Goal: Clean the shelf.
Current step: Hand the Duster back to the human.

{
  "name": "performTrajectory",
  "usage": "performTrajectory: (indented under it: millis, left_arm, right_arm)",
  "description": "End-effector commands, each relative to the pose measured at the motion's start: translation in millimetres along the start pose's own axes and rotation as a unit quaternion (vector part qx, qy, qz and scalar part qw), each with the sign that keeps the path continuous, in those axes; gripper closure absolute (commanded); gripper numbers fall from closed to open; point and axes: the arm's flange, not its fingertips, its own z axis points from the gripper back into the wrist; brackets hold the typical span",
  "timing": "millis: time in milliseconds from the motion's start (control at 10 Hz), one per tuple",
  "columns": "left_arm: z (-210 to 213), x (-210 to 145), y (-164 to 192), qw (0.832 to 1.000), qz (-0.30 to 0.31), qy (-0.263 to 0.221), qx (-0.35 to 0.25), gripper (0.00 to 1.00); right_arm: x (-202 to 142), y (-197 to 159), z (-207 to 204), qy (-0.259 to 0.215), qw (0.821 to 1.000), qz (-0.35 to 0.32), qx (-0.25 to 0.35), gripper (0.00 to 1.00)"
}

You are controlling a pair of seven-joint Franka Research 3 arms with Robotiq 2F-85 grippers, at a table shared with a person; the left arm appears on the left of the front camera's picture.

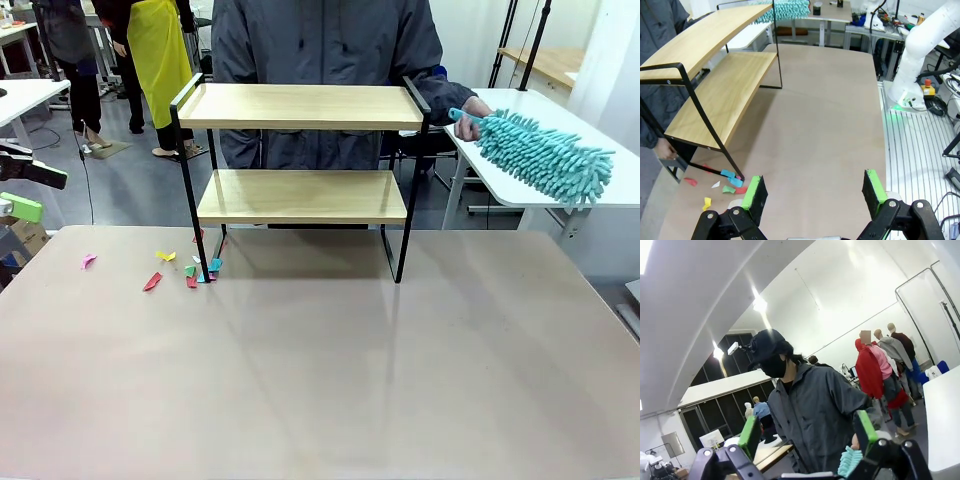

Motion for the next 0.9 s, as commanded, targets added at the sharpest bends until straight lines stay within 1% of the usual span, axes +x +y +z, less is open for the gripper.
performTrajectory:
  millis: [0, 800]
  left_arm:
    - [-0.7, 1.5, 0.7, 1.000, -0.011, -0.014, -0.001, 0.00]
    - [-0.7, 1.5, 0.7, 1.000, -0.011, -0.014, -0.001, 0.00]
  right_arm:
    - [1.1, 2.8, 0.4, -0.001, 1.000, 0.005, 0.000, 0.00]
    - [1.1, 2.8, 0.4, -0.001, 1.000, 0.005, 0.000, 0.00]
